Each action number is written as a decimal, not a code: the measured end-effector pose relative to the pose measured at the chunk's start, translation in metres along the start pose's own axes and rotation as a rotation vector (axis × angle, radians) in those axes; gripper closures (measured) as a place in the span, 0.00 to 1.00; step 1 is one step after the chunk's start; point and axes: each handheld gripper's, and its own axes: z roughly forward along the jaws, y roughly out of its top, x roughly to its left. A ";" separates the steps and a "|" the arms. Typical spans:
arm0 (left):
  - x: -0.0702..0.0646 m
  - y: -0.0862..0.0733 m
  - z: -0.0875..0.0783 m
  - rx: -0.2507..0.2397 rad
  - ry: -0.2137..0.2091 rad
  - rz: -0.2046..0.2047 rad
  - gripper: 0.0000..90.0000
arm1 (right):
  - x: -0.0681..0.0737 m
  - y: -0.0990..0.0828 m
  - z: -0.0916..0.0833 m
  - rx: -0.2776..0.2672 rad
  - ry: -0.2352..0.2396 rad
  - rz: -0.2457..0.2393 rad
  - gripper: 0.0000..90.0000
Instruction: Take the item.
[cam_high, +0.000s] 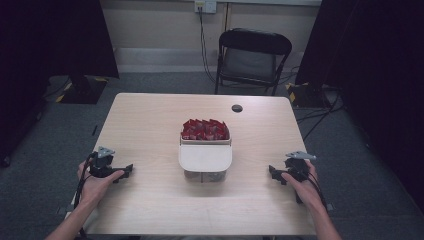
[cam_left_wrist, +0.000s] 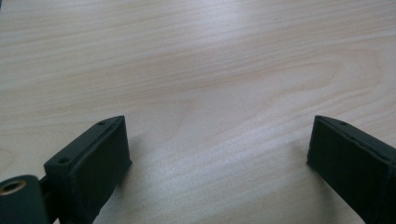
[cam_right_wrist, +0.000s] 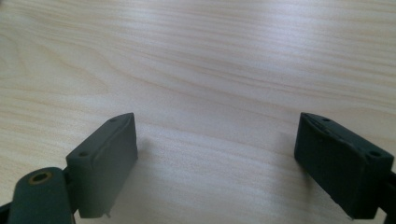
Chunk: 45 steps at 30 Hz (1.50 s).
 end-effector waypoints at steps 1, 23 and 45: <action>0.000 0.000 0.000 -0.001 0.005 -0.001 0.05 | 0.000 0.000 0.000 0.000 0.000 0.000 0.14; 0.002 0.000 -0.004 -0.020 0.006 -0.049 0.13 | 0.000 0.000 0.000 0.000 0.001 0.000 0.14; -0.006 0.005 -0.015 -0.091 -0.039 -0.062 0.14 | 0.000 0.000 0.000 0.000 0.001 0.000 0.14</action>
